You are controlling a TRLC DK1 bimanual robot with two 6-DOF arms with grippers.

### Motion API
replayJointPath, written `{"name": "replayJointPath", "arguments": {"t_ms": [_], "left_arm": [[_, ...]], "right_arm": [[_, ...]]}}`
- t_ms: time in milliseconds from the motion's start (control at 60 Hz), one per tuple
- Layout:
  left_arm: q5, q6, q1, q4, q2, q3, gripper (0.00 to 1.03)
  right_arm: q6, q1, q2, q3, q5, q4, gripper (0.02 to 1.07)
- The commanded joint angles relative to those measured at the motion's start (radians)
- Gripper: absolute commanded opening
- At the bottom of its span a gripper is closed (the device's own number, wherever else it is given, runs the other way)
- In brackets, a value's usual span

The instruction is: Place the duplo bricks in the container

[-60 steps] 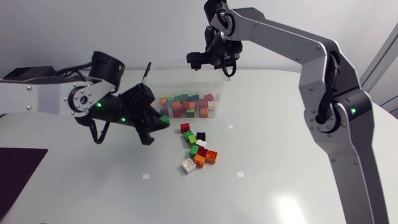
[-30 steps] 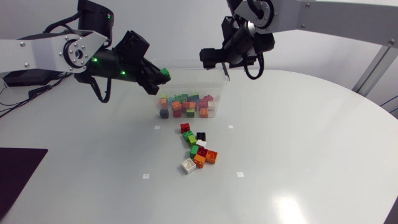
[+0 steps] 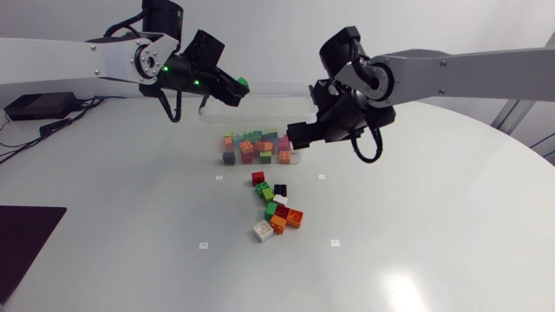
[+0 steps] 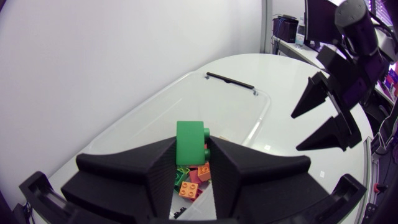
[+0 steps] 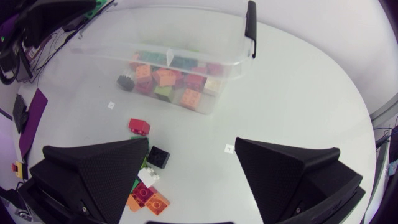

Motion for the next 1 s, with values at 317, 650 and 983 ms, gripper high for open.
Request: {"name": "replayJointPath", "arguments": {"t_ms": [317,650,983], "left_arm": [[-0.044,-0.052,0.0,0.02,0.163,0.18,0.23],[-0.102,-0.06,-0.008,0.015,0.264,0.303,0.79],[-0.107,-0.037,-0.005,0.018,0.156,0.183,0.98]], "right_arm": [[-0.099,0.087,-0.007,-0.199,-0.026,0.047,1.02],[-0.226,0.151,-0.009,-0.247,-0.058,0.053,1.01],[-0.445,0.139,0.06,-0.238,-0.118,0.062,1.0]]}}
